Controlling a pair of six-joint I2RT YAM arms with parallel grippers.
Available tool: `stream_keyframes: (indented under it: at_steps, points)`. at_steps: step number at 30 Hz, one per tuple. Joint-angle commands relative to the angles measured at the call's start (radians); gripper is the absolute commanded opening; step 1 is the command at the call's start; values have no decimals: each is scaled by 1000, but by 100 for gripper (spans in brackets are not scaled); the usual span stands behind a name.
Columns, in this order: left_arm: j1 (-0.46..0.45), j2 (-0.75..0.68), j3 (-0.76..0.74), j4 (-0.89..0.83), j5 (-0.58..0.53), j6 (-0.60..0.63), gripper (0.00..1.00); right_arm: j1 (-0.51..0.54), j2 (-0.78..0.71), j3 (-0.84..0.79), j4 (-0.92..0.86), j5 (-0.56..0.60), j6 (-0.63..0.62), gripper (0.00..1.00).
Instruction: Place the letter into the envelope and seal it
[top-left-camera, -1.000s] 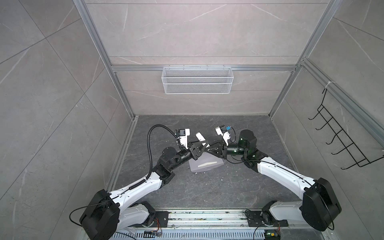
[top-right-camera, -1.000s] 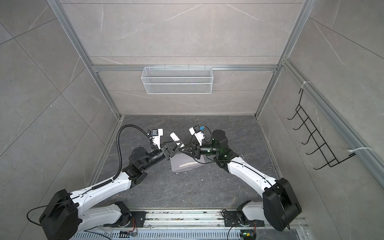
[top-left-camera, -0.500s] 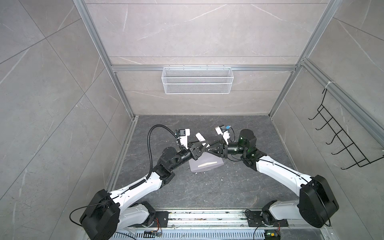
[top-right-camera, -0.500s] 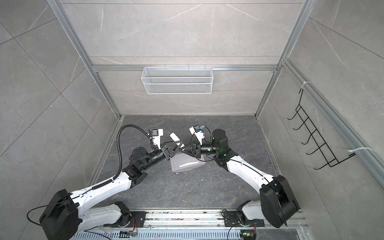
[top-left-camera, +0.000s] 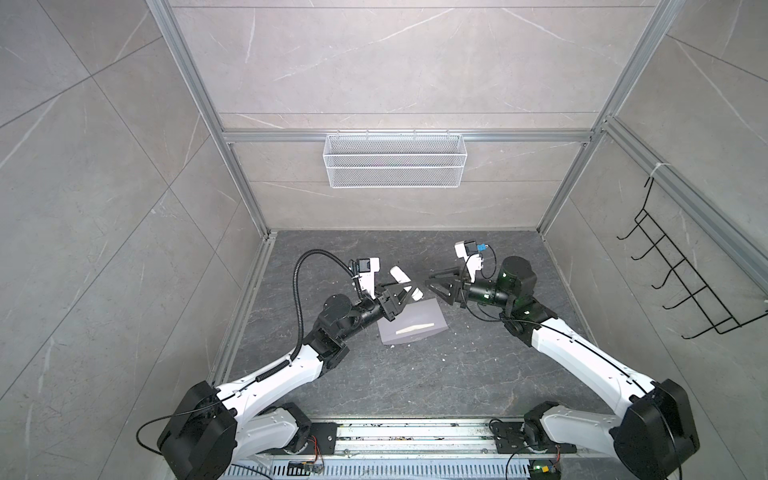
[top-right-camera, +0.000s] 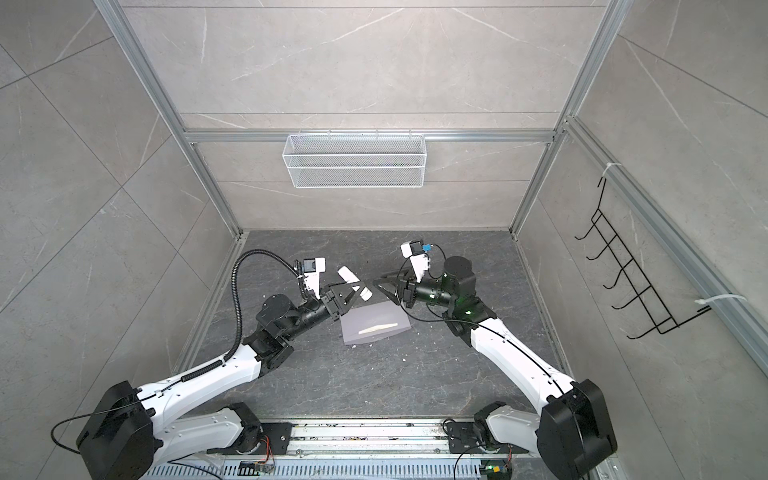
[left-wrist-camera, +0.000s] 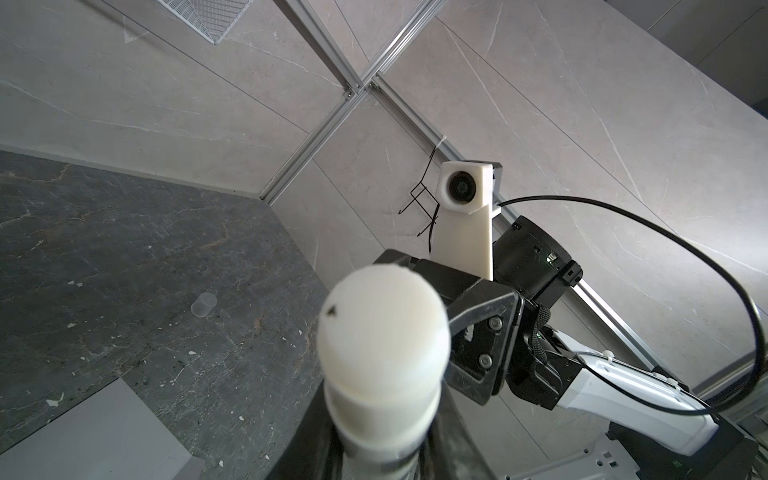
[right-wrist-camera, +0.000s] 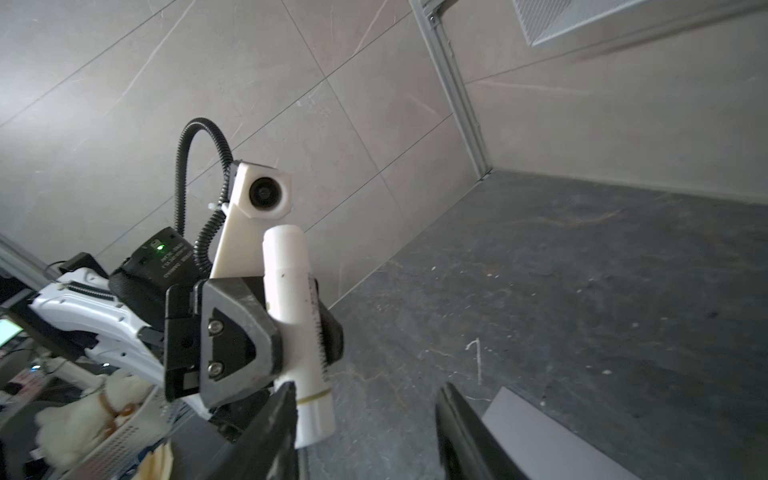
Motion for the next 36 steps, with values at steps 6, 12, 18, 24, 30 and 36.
stream_keyframes:
  at_steps: [6,12,18,24,30,36]
  points:
    - [-1,-25,13,20,-44,-31,0,13,-174,-99,-19,227,-103,75]
    - [0,2,43,3,-63,-134,0,23,-270,-157,-17,350,-145,80]
    - [1,23,63,-27,-97,-294,0,49,-338,-232,57,501,-154,81]
    - [1,27,71,-69,-130,-438,0,99,-338,-257,114,584,-172,81]
    - [1,24,87,-160,-146,-529,0,182,-290,-247,137,638,-225,83]
    - [1,44,88,-155,-145,-649,0,278,-242,-221,125,709,-297,83]
